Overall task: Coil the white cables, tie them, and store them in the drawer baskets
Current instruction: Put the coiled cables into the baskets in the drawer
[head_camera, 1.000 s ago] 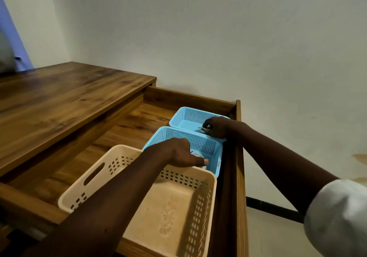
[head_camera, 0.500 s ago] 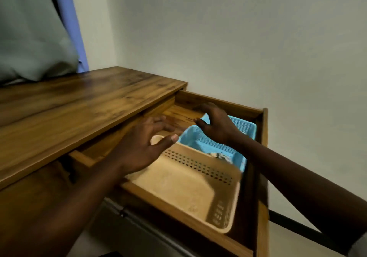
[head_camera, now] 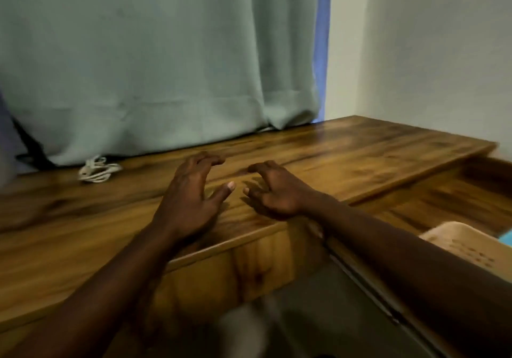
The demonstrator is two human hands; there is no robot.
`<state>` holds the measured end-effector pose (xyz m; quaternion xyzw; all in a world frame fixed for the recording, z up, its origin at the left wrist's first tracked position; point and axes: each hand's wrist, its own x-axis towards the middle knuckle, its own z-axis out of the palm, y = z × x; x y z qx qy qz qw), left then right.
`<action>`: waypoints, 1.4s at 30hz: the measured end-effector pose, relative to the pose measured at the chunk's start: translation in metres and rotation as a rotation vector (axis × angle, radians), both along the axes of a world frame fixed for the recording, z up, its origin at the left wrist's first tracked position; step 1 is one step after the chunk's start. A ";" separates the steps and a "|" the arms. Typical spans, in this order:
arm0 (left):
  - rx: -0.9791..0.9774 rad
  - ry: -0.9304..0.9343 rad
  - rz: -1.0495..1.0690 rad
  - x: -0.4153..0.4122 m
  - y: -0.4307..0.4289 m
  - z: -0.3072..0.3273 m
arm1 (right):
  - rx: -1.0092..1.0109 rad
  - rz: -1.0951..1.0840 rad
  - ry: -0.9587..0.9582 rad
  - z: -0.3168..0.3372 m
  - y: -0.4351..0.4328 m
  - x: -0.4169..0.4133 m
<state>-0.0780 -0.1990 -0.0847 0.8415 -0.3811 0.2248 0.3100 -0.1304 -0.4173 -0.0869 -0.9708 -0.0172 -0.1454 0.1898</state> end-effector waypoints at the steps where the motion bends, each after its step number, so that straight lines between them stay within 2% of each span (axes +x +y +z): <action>1: 0.005 -0.006 0.058 0.015 0.018 0.000 | 0.033 0.020 0.026 -0.003 0.019 0.019; 3: 0.020 -0.010 0.174 0.046 0.047 0.000 | -0.003 0.035 0.084 -0.012 0.047 0.050; 6: 0.051 -0.005 0.354 0.099 0.089 0.000 | -0.178 0.029 0.122 -0.021 0.070 0.083; 11: -0.058 0.122 0.679 0.178 0.130 -0.002 | -0.184 0.029 0.075 -0.028 0.068 0.094; 14: -0.010 0.203 0.855 0.211 0.145 -0.007 | -0.190 0.030 0.061 -0.029 0.067 0.097; 17: 0.045 0.238 0.903 0.234 0.157 -0.013 | -0.171 0.023 0.041 -0.029 0.067 0.098; 22: 0.047 0.126 0.802 0.240 0.157 -0.014 | -0.114 -0.003 0.019 -0.023 0.071 0.094; 25: -0.040 0.035 0.579 0.220 0.143 -0.007 | -0.010 -0.002 -0.019 -0.021 0.072 0.090; 27: 0.023 -0.039 0.374 0.201 0.128 -0.001 | 0.298 -0.015 -0.027 -0.020 0.070 0.089; 31: 0.095 -0.138 0.017 0.144 0.076 0.005 | 1.294 0.024 -0.065 -0.003 0.067 0.072; 33: 0.108 -0.178 -0.110 0.112 0.046 0.008 | 1.476 0.100 -0.028 0.009 0.061 0.053; 35: 0.097 -0.221 -0.222 0.084 0.020 0.010 | 1.403 0.173 0.062 0.018 0.055 0.029; 36: 0.074 -0.245 -0.264 0.070 0.006 0.012 | 1.309 0.139 0.085 0.020 0.044 0.015; 39: -0.002 -0.313 -0.334 0.028 -0.032 0.013 | 1.048 0.009 0.035 0.036 0.006 -0.033; 42: -0.075 -0.328 -0.421 -0.018 -0.073 0.009 | 0.987 -0.107 -0.009 0.051 -0.033 -0.096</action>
